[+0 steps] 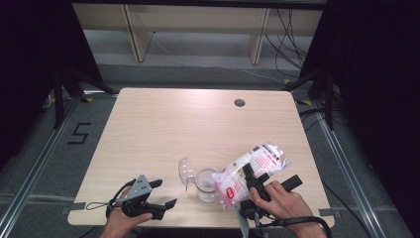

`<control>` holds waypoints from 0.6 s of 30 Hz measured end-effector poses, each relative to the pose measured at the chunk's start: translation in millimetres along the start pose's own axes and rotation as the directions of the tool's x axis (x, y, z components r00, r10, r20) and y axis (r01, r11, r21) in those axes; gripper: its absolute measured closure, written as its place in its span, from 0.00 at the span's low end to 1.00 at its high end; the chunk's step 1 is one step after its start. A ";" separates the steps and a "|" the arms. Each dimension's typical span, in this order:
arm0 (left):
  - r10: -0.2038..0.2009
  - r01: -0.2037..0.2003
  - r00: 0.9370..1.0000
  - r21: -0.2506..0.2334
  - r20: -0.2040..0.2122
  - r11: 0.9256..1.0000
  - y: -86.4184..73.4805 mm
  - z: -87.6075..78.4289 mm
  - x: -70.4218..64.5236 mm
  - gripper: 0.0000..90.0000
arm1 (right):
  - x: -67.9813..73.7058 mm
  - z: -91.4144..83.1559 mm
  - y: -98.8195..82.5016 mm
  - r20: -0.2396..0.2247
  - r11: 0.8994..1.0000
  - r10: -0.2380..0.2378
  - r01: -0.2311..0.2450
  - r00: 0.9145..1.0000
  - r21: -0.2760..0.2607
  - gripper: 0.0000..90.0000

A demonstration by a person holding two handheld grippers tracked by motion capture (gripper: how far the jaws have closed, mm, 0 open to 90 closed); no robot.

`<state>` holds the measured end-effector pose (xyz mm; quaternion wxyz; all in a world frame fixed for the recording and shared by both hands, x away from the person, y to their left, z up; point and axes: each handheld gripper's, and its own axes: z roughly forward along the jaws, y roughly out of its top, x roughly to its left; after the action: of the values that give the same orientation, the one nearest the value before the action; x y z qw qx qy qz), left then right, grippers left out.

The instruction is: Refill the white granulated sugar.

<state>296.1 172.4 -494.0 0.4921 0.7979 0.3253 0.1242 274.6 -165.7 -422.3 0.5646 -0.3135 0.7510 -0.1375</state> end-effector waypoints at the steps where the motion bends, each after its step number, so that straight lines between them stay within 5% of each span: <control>1: 0.001 -0.001 1.000 0.000 0.000 1.000 0.1 0.0 0.0 0.18 | 0.2 0.1 -0.2 -0.003 1.000 0.003 -0.003 1.000 0.001 0.70; 18: 0.000 0.000 1.000 -0.002 0.002 1.000 0.0 0.3 -0.1 0.19 | -1.3 -0.2 -0.9 -0.009 1.000 0.012 -0.012 1.000 -0.012 0.71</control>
<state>296.2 172.1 -494.1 0.4933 0.7974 0.3248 0.1239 274.9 -165.6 -420.7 0.5602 -0.3118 0.7563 -0.1306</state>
